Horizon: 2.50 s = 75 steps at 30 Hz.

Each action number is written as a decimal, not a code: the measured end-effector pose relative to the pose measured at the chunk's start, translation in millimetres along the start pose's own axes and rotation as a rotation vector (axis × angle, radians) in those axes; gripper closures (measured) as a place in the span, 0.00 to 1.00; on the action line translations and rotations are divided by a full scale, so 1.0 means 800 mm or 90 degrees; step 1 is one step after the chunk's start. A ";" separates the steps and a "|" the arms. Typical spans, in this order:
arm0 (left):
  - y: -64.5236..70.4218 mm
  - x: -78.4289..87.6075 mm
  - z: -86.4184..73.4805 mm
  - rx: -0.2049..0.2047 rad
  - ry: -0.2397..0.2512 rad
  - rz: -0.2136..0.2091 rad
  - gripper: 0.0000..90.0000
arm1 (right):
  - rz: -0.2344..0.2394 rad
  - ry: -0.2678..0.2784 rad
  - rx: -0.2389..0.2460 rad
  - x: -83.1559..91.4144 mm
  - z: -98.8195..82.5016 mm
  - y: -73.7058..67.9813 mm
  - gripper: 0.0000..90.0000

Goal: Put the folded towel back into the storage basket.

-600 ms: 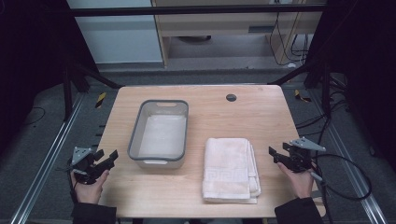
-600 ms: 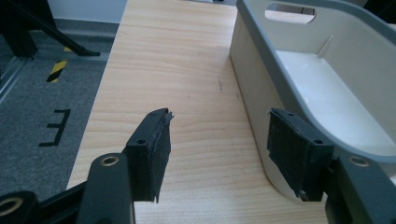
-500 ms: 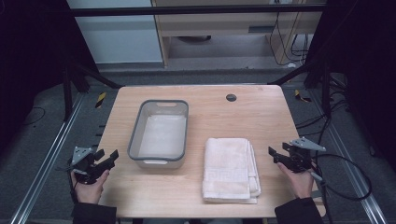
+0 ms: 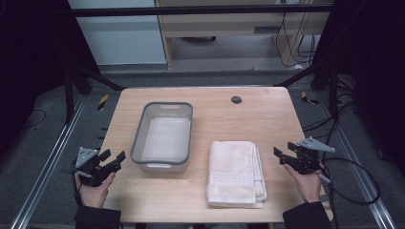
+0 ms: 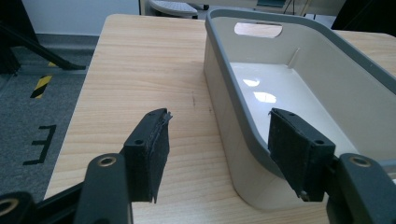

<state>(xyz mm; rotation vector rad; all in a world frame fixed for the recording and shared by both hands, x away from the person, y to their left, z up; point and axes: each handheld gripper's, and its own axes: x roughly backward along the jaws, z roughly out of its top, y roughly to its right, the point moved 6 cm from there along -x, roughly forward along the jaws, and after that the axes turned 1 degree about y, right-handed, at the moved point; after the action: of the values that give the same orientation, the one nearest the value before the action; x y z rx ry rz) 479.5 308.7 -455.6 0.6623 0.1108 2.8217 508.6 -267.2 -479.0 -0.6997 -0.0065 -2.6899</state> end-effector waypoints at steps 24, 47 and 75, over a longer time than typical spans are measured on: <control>0.076 -0.008 0.041 -0.058 0.012 -0.072 0.40 | 0.039 0.045 -0.004 0.012 0.053 -0.009 0.32; 0.167 -0.028 0.050 -0.110 0.007 -0.150 0.40 | 0.068 0.052 0.001 0.006 0.089 -0.025 0.29; 0.267 -0.054 0.018 -0.181 -0.035 -0.221 0.40 | 0.106 0.017 0.019 -0.021 0.087 -0.048 0.35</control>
<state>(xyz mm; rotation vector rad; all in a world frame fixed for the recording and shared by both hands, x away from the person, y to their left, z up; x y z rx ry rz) 477.6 91.0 -434.2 0.5899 -0.1667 2.4207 542.3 -219.2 -422.6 -0.6260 0.0180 -2.5343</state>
